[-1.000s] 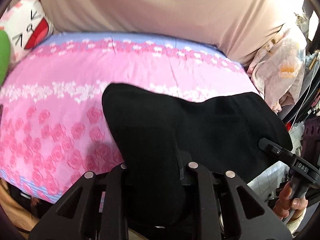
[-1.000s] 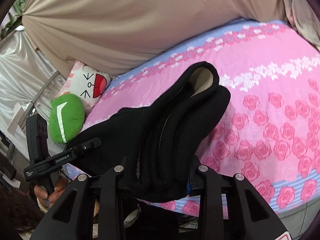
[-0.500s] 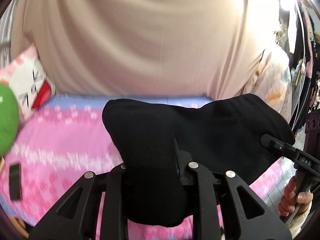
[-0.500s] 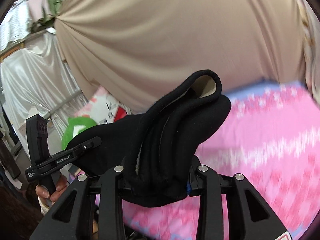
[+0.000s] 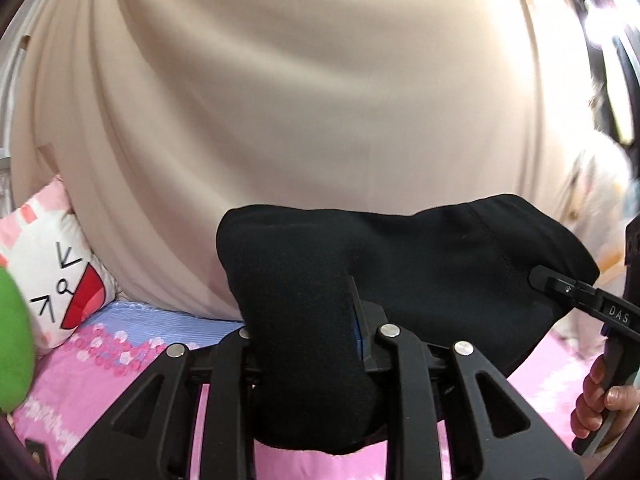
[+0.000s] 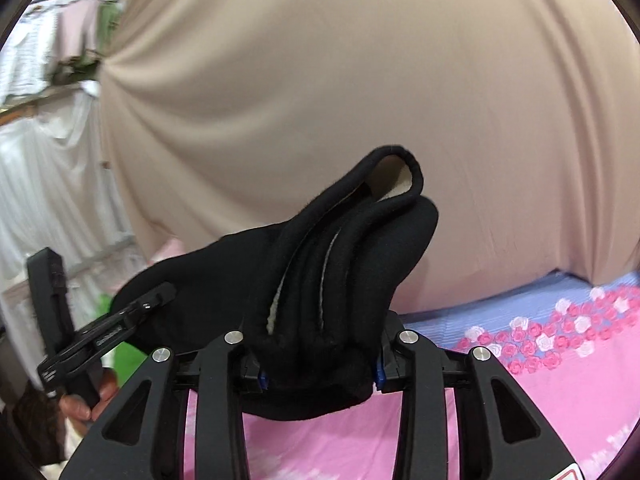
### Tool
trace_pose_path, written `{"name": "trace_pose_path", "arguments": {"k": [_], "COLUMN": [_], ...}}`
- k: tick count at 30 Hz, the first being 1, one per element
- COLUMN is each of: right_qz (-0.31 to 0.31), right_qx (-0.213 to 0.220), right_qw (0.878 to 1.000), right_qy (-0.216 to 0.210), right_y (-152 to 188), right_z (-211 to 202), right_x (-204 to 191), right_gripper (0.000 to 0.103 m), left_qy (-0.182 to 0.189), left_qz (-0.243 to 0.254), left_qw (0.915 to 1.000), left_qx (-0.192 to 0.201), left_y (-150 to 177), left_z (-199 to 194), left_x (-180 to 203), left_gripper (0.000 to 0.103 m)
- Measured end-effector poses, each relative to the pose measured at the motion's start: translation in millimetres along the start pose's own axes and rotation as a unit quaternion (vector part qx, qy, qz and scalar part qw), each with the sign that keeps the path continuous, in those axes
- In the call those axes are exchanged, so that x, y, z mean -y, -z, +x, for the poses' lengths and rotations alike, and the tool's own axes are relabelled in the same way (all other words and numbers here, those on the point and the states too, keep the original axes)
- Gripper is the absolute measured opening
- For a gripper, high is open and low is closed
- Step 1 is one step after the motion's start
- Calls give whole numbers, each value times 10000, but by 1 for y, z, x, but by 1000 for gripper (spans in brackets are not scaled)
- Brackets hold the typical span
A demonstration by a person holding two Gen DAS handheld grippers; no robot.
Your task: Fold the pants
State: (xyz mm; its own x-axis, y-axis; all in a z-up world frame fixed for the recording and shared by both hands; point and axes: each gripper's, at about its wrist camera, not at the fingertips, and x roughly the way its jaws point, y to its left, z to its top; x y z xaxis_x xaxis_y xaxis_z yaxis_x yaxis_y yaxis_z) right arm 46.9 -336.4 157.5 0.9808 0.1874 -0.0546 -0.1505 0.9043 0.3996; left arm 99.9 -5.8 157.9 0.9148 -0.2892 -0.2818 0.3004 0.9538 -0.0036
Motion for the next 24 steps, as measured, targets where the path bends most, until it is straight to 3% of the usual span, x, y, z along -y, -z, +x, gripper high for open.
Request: {"name": "trace_pose_path", "arguments": {"k": [2,4,5,7,8,9,10,12,14,16,17,19,20,21,22,23,24], "right_qz": [65,415,648,1013,1127,1190,1078,624,486,288,189,-57,-124,-78,-5,58,126], "right_qx": [-228,-733,-1210,-1893,-1946,-1714,-1522,-1260,-1166,-1184,-1226,-1488,-1743,-2188,-2415,-2217,-2134], "right_qw": [9995,9946,9850,9634,9577,9661,9708,9758,9839,9872,9872,9804,9734,9588,9492,9560,9585], "right_qy": [198,609,1041,1605,1794,1518,1512,1674,1265,1030,1000,1292,1484,1809,2018,1920,1886], "right_y": [17,52,77,112,124,128,126,109,85,69,65,71,81,101,118,122,120], "right_z": [45,100,127,148,143,125,110,90,91,108,119,154,172,196,205,200,190], "right_x": [23,62,87,120,132,137,135,119,99,79,74,69,75,94,110,113,111], "right_gripper": [39,48,48,49,49,49,49,49,44,44,44,44,43,42,39,39,39], "left_qy": [-44,-79,-181,-339,-385,-252,-263,-734,-851,-739,-740,-813,-928,-1006,-1121,-1200,-1164], "left_qz": [30,-103,-182,-279,-446,-577,-566,-193,-112,-240,-249,-117,0,64,105,66,-2], "left_qw": [9994,9959,9881,9650,9594,9652,9696,9760,9833,9862,9858,9837,9793,9740,9635,9567,9572], "left_qx": [-331,-897,-1513,-2586,-2758,-2539,-2367,-2043,-1608,-1462,-1487,-1597,-1800,-2030,-2428,-2650,-2649], "left_y": [24,59,87,136,156,160,158,138,106,84,77,82,96,110,133,148,155], "left_z": [64,126,167,215,218,207,194,169,149,144,151,168,188,208,233,245,249], "left_x": [-4,-13,-20,-34,-46,-53,-59,-56,-48,-38,-30,-17,-12,-9,-11,-15,-19], "left_gripper": [26,30,33,33,39,40,41,39,43,63,75,76,76,76,74,72,72]}}
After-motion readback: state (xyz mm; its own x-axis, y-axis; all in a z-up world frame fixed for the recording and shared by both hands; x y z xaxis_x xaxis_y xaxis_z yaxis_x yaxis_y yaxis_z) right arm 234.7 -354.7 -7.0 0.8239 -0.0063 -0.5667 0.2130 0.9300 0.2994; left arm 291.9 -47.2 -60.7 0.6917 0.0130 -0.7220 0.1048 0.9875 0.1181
